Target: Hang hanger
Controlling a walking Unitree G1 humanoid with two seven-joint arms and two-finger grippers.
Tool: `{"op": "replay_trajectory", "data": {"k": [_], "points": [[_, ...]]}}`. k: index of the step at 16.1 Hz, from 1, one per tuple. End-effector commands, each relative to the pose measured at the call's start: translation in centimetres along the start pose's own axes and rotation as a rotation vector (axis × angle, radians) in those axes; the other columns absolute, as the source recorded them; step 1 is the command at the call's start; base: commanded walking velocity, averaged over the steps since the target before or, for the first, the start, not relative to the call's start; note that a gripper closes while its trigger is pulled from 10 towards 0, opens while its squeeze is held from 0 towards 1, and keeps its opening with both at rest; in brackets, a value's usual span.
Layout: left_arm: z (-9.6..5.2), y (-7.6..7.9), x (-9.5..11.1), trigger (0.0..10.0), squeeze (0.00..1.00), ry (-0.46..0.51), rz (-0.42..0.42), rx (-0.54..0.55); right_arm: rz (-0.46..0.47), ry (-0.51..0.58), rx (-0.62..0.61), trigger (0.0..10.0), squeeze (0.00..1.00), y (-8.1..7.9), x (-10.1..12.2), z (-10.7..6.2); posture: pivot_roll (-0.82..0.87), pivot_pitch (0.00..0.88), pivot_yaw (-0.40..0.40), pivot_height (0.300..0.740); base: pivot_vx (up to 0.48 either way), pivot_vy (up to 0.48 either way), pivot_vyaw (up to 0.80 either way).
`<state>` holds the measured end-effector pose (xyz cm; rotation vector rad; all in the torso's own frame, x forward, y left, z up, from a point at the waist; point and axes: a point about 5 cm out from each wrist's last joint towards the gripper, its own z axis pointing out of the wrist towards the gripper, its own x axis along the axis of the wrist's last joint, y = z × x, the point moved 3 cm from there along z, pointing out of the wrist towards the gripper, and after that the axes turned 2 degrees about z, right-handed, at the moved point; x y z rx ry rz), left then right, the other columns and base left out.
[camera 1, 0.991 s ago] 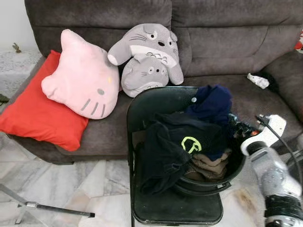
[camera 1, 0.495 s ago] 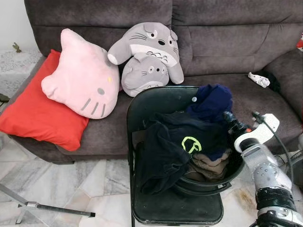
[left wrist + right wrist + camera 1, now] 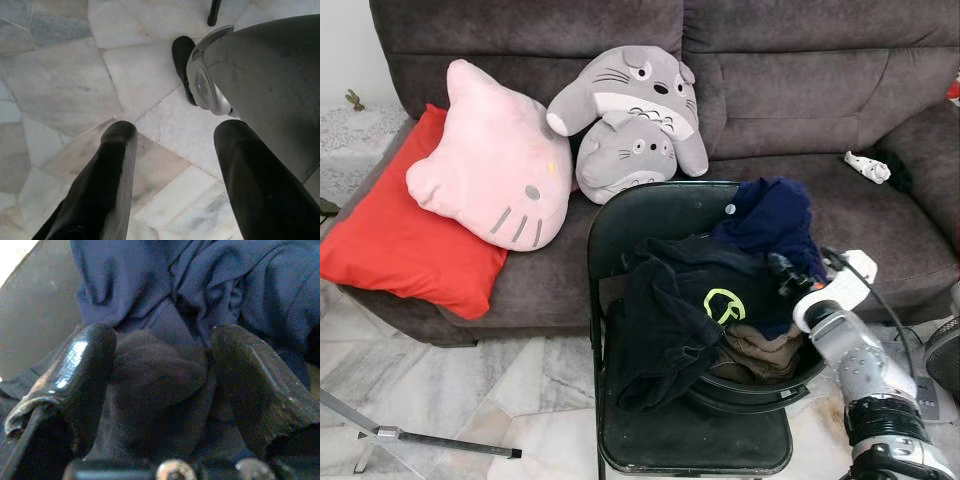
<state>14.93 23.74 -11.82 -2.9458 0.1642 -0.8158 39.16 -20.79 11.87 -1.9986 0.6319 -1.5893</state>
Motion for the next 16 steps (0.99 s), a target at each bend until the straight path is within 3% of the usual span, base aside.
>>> {"op": "replay_trajectory", "data": {"k": [1, 2, 3, 16], "points": [[-0.3, -0.2, -1.4, 10.0, 0.0, -0.036, 0.01, 0.002, 0.0, -0.022, 0.012, 10.0, 0.0, -0.4, -0.4, 0.2, -0.09, 0.207, 0.017, 0.74, 0.0, 0.0, 0.0], [-0.3, -0.2, -1.4, 10.0, 0.0, -0.036, 0.012, 0.002, -0.003, -0.032, 0.026, 2.0, 0.0, -0.7, -0.7, 0.2, -0.09, 0.207, 0.018, 0.74, 0.0, 0.0, 0.0], [-0.3, -0.2, -1.4, 10.0, 0.0, -0.036, 0.013, 0.002, -0.017, -0.044, 0.038, 0.0, 0.0, -0.9, -1.0, 0.3, -0.09, 0.207, 0.018, 0.74, 0.0, 0.0, 0.0], [-0.3, -0.2, -1.4, 10.0, 0.0, -0.035, 0.02, 0.009, -0.069, -0.054, 0.08, 0.0, 0.0, -2.4, -1.9, 0.4, -0.08, 0.202, 0.013, 0.74, 0.0, 0.0, 0.0]]}}
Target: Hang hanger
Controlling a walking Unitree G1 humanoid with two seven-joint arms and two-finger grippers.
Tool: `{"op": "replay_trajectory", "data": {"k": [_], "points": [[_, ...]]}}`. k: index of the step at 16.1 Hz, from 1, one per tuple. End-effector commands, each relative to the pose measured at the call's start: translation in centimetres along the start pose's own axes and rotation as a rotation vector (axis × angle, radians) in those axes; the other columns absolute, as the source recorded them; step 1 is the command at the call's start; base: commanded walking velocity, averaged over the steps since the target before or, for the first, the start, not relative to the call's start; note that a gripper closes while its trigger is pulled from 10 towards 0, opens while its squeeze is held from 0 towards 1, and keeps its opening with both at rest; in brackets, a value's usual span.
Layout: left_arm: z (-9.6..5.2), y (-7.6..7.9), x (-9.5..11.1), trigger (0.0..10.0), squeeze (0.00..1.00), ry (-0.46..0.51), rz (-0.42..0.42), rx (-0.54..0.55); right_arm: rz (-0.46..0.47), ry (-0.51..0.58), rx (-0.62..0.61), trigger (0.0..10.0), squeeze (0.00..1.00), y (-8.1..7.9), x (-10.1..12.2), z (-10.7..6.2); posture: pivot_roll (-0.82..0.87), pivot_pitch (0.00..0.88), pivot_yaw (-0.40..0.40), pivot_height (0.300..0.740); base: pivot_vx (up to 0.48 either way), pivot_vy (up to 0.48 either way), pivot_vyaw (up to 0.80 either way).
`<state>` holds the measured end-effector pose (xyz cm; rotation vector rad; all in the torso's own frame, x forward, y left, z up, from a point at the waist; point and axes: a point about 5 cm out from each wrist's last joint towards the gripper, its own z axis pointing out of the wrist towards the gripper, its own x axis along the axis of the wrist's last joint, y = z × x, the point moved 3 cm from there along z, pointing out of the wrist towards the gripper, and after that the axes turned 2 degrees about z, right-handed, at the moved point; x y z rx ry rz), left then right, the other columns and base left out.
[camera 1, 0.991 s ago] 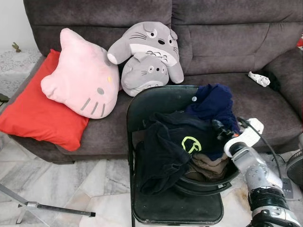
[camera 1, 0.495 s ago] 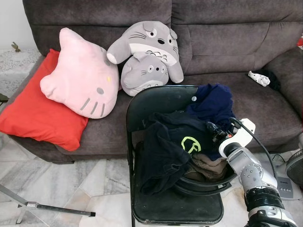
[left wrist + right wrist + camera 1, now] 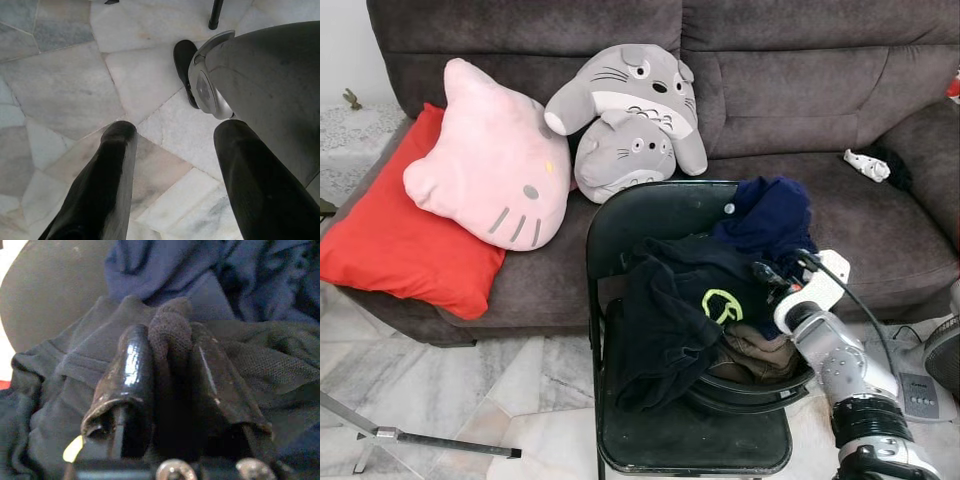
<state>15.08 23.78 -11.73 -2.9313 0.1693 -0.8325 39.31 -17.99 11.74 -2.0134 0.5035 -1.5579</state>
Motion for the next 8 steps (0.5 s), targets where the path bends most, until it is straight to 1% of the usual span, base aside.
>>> {"op": "replay_trajectory", "data": {"k": [1, 2, 3, 6, 8], "points": [[-0.4, -0.1, -1.5, 10.0, 0.0, -0.048, 0.016, 0.0, -0.025, -0.002, 0.024, 0.0, 0.0, -0.8, -0.2, -0.1, -0.08, 0.201, 0.012, 0.74, 0.0, 0.0, 0.0], [-0.3, -0.1, -1.5, 10.0, 0.0, -0.047, 0.016, 0.001, -0.05, -0.005, 0.061, 0.0, 0.0, -1.7, -0.6, -0.2, -0.08, 0.201, 0.011, 0.74, 0.0, 0.0, 0.0], [-0.3, -0.1, -1.5, 10.0, 0.0, -0.047, 0.016, 0.002, -0.062, -0.01, 0.077, 0.0, 0.0, -2.1, -0.8, -0.4, -0.08, 0.199, 0.01, 0.74, 0.0, 0.0, 0.0], [-0.3, 0.0, -1.5, 10.0, 0.0, -0.046, 0.016, 0.003, -0.074, -0.013, 0.087, 0.0, 0.0, -2.5, -1.4, -0.7, -0.08, 0.193, 0.007, 0.74, 0.0, 0.0, 0.0], [-0.3, 0.0, -1.5, 10.0, 0.0, -0.044, 0.014, 0.003, -0.12, -0.019, 0.111, 0.0, 0.0, -3.3, -1.9, -1.4, -0.08, 0.191, 0.004, 0.74, 0.0, 0.0, 0.0]]}}
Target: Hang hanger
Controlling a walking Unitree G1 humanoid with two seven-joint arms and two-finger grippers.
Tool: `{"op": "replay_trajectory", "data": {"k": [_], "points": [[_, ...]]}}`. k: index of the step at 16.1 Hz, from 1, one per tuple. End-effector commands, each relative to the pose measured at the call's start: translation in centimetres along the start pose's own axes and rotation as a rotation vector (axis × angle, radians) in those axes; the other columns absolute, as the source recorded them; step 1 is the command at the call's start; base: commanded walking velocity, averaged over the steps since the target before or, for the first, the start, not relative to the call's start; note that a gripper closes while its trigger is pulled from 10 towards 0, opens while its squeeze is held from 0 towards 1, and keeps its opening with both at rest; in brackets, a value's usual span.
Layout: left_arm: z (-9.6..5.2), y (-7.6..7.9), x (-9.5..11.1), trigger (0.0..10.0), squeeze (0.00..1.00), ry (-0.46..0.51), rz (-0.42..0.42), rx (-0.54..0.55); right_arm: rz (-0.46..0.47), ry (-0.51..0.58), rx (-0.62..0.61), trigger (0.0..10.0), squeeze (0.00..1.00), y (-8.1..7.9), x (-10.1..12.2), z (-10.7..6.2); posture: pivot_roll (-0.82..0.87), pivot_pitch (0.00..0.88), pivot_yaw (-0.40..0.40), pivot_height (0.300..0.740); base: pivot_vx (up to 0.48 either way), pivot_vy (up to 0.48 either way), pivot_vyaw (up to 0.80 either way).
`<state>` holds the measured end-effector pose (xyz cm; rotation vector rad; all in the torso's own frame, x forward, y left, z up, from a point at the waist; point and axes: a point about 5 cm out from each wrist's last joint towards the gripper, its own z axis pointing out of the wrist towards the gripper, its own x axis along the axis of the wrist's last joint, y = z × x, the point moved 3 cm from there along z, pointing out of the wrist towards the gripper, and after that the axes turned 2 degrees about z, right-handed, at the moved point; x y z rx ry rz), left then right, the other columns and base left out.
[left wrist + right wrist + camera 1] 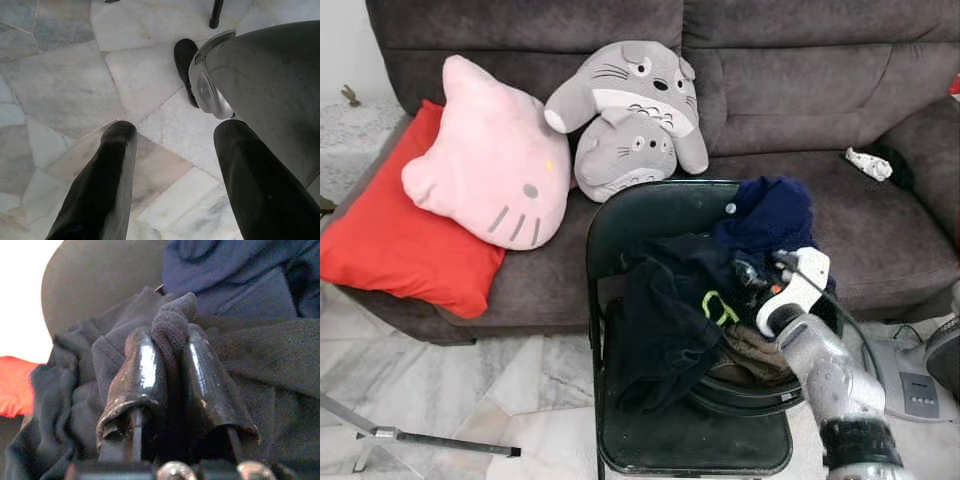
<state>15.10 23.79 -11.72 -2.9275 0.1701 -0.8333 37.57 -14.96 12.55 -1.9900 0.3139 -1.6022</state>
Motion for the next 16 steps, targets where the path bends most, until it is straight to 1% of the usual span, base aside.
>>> {"op": "replay_trajectory", "data": {"k": [1, 2, 3, 4, 6, 7, 8, 9, 11, 12, 13, 15, 16], "points": [[-0.3, 0.0, -1.5, 10.0, 0.0, -0.045, 0.012, 0.001, -0.062, -0.013, 0.025, 0.0, 0.0, -1.1, -0.4, -0.7, -0.08, 0.192, 0.003, 0.74, 0.0, 0.0, 0.0], [-0.3, 0.0, -1.5, 10.0, 0.0, -0.045, 0.011, 0.002, -0.081, 0.016, 0.075, 0.0, 0.0, -2.3, -0.3, -1.6, -0.08, 0.192, 0.002, 0.74, 0.0, 0.0, 0.0], [-0.3, 0.0, -1.5, 10.0, 0.0, -0.045, 0.011, 0.002, -0.102, 0.027, 0.117, 0.0, 0.0, -3.1, -0.2, -2.3, -0.08, 0.193, 0.001, 0.74, 0.0, 0.0, 0.0], [-0.3, 0.0, -1.5, 10.0, 0.0, -0.045, 0.011, 0.001, -0.138, 0.023, 0.168, 0.0, 0.0, -4.0, -0.5, -3.6, -0.09, 0.193, 0.001, 0.74, 0.0, 0.0, 0.0], [-0.3, 0.0, -1.5, 10.0, 0.0, -0.046, 0.014, -0.002, -0.215, -0.014, 0.172, 0.0, 0.0, -3.9, -1.3, -5.7, -0.1, 0.196, -0.003, 0.74, 0.0, 0.0, 0.0], [-0.3, 0.0, -1.5, 10.0, 0.0, -0.046, 0.014, -0.002, -0.217, -0.013, 0.167, 0.0, 0.0, -3.8, -1.4, -6.1, -0.1, 0.196, -0.004, 0.74, 0.0, 0.0, 0.0], [-0.3, 0.0, -1.4, 10.0, 0.0, -0.045, 0.014, -0.003, -0.216, -0.018, 0.151, 0.0, 0.0, -3.7, -1.7, -7.1, -0.1, 0.195, -0.006, 0.74, 0.0, 0.0, 0.0], [-0.3, 0.0, -1.4, 10.0, 0.0, -0.044, 0.015, -0.004, -0.213, -0.031, 0.172, 0.0, 0.0, -4.1, -2.2, -8.2, -0.1, 0.195, -0.006, 0.74, 0.0, 0.0, 0.0], [-0.3, 0.0, -1.4, 10.0, 0.0, -0.041, 0.015, -0.005, -0.211, -0.115, 0.304, 0.0, 0.0, -6.0, -3.5, -10.4, -0.11, 0.197, -0.007, 0.74, 0.0, 0.0, 0.0], [-0.3, 0.0, -1.4, 10.0, 0.0, -0.041, 0.016, -0.005, -0.246, -0.174, 0.363, 0.0, 0.0, -6.6, -4.2, -11.4, -0.11, 0.199, -0.008, 0.74, 0.0, 0.0, 0.0], [-0.3, 0.0, -1.4, 10.0, 0.0, -0.042, 0.017, -0.005, -0.293, -0.229, 0.397, 0.0, 0.0, -6.2, -4.8, -12.5, -0.11, 0.199, -0.008, 0.74, 0.0, 0.0, 0.0], [-0.3, 0.0, -1.4, 10.0, 0.0, -0.042, 0.017, -0.004, -0.339, -0.281, 0.395, 0.0, 0.0, -5.4, -5.2, -13.2, -0.11, 0.201, -0.009, 0.74, 0.0, 0.0, 0.0], [-0.3, 0.0, -1.4, 10.0, 0.0, -0.042, 0.017, -0.004, -0.389, -0.324, 0.367, 0.0, 0.0, -4.4, -5.5, -13.5, -0.11, 0.201, -0.009, 0.74, 0.0, 0.0, 0.0]]}}
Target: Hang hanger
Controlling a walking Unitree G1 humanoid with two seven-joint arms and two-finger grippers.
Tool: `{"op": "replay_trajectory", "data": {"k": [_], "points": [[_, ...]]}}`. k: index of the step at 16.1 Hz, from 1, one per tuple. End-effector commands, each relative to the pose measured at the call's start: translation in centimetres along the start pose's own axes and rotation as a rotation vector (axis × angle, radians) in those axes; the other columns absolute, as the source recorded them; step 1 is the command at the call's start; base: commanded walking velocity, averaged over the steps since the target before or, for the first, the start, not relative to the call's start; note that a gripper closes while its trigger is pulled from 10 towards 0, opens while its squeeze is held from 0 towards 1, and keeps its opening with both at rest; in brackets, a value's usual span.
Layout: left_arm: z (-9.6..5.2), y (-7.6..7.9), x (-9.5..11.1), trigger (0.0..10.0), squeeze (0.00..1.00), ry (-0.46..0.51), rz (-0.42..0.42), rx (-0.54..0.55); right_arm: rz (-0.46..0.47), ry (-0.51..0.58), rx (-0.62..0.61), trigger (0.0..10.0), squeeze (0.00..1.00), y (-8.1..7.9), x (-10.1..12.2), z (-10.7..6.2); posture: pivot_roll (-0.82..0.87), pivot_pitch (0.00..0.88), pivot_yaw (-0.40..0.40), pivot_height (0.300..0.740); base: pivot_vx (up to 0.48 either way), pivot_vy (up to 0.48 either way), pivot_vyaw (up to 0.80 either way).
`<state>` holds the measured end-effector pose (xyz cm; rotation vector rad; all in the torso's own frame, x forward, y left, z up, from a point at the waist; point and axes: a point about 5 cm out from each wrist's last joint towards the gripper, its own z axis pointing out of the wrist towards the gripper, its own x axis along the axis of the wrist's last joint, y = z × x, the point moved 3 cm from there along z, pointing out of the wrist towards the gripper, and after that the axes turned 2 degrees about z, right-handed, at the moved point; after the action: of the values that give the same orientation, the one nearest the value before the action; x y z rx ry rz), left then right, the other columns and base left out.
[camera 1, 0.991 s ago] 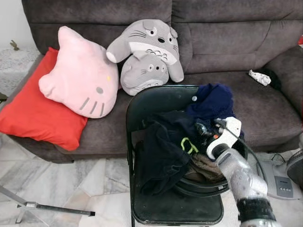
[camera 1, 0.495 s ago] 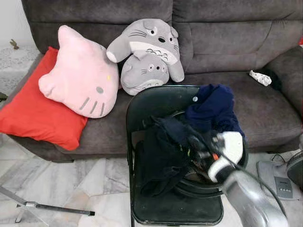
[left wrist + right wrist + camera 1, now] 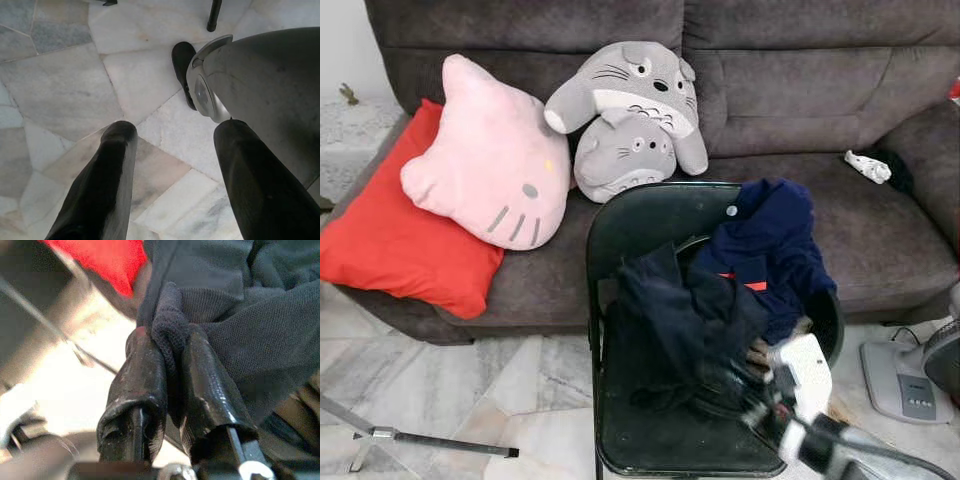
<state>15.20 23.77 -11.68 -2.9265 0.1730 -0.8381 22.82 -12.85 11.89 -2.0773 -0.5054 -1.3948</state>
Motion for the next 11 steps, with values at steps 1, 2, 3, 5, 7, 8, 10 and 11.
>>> {"op": "replay_trajectory", "data": {"k": [1, 2, 3, 5, 7, 8, 10, 11], "points": [[-0.3, 0.0, -1.5, 10.0, 0.0, -0.046, 0.016, -0.003, -0.044, -0.057, 0.002, 0.0, 0.0, -0.1, -0.8, -0.3, -0.11, 0.202, -0.009, 0.74, 0.0, 0.0, 0.0], [-0.3, 0.0, -1.5, 10.0, 0.0, -0.046, 0.016, -0.003, -0.059, -0.116, -0.053, 0.0, 0.0, 0.8, -1.7, -0.3, -0.11, 0.202, -0.009, 0.74, 0.0, 0.0, 0.0], [-0.3, 0.0, -1.4, 10.0, 0.0, -0.044, 0.014, -0.002, -0.058, -0.186, -0.123, 0.0, 0.0, 1.8, -3.0, -0.4, -0.11, 0.203, -0.011, 0.74, 0.0, 0.0, 0.0], [-0.3, 0.0, -1.5, 10.0, 0.0, -0.045, 0.014, -0.002, -0.075, -0.18, -0.116, 0.0, 0.0, 1.5, -3.2, -0.2, -0.1, 0.205, -0.009, 0.74, 0.0, 0.0, 0.0], [-0.3, -0.1, -1.5, 10.0, 0.0, -0.046, 0.016, 0.0, -0.115, -0.138, 0.054, 0.0, 0.0, -0.8, -2.2, -0.7, -0.11, 0.205, -0.008, 0.74, 0.0, 0.0, 0.0], [-0.3, -0.1, -1.5, 10.0, 0.0, -0.047, 0.017, 0.0, -0.133, -0.134, 0.087, 0.0, 0.0, -1.2, -2.0, -1.0, -0.11, 0.206, -0.008, 0.74, 0.0, 0.0, 0.0], [-0.3, -0.1, -1.5, 10.0, 0.0, -0.046, 0.018, -0.001, -0.151, -0.112, 0.161, 0.0, 0.0, -1.8, -1.5, -1.7, -0.11, 0.205, -0.01, 0.74, 0.0, 0.0, 0.0], [-0.3, -0.1, -1.4, 10.0, 0.0, -0.046, 0.018, -0.002, -0.151, -0.115, 0.153, 0.0, 0.0, -1.7, -1.6, -1.6, -0.11, 0.205, -0.01, 0.74, 0.0, 0.0, 0.0]]}}
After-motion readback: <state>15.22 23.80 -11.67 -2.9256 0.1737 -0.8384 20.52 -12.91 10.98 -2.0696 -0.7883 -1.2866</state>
